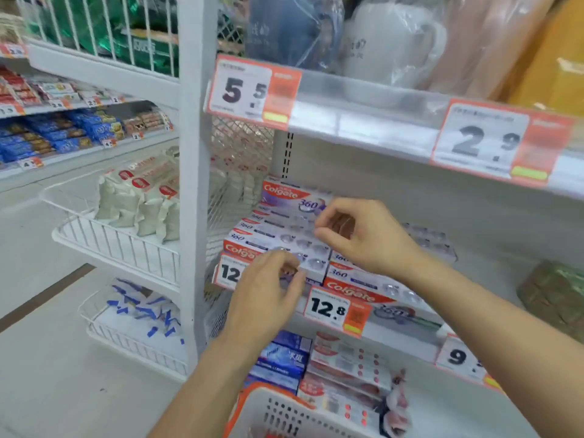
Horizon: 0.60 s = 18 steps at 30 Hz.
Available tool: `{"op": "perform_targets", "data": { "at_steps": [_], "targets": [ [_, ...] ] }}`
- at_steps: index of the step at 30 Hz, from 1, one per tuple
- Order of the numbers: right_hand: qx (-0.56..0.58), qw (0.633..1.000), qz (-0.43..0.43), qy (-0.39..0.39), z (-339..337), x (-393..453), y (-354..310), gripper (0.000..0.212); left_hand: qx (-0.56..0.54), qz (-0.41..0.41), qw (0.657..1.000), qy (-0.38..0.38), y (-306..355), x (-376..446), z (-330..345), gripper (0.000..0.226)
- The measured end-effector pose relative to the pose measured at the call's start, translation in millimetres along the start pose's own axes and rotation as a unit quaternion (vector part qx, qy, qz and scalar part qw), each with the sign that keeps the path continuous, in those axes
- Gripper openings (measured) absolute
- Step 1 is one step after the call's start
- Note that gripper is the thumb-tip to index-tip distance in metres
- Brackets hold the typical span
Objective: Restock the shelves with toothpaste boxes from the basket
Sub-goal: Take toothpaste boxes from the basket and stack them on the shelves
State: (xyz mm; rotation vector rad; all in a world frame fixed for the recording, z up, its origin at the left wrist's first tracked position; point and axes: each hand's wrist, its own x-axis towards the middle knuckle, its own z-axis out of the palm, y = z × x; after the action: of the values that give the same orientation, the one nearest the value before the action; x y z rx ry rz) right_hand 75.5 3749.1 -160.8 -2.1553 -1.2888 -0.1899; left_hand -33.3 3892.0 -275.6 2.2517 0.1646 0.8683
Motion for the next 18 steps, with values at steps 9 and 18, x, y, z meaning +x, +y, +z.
{"op": "perform_targets", "data": {
  "at_steps": [9,18],
  "targets": [
    [0.212,0.897,0.293,-0.253,138,-237,62,0.016,0.07,-0.118,0.913,-0.385,-18,-85,54,0.015],
    [0.249,0.79,0.529,-0.185,256,-377,108,0.019,0.142,-0.348,0.764,-0.525,-86,-271,130,0.023]
  ]
}}
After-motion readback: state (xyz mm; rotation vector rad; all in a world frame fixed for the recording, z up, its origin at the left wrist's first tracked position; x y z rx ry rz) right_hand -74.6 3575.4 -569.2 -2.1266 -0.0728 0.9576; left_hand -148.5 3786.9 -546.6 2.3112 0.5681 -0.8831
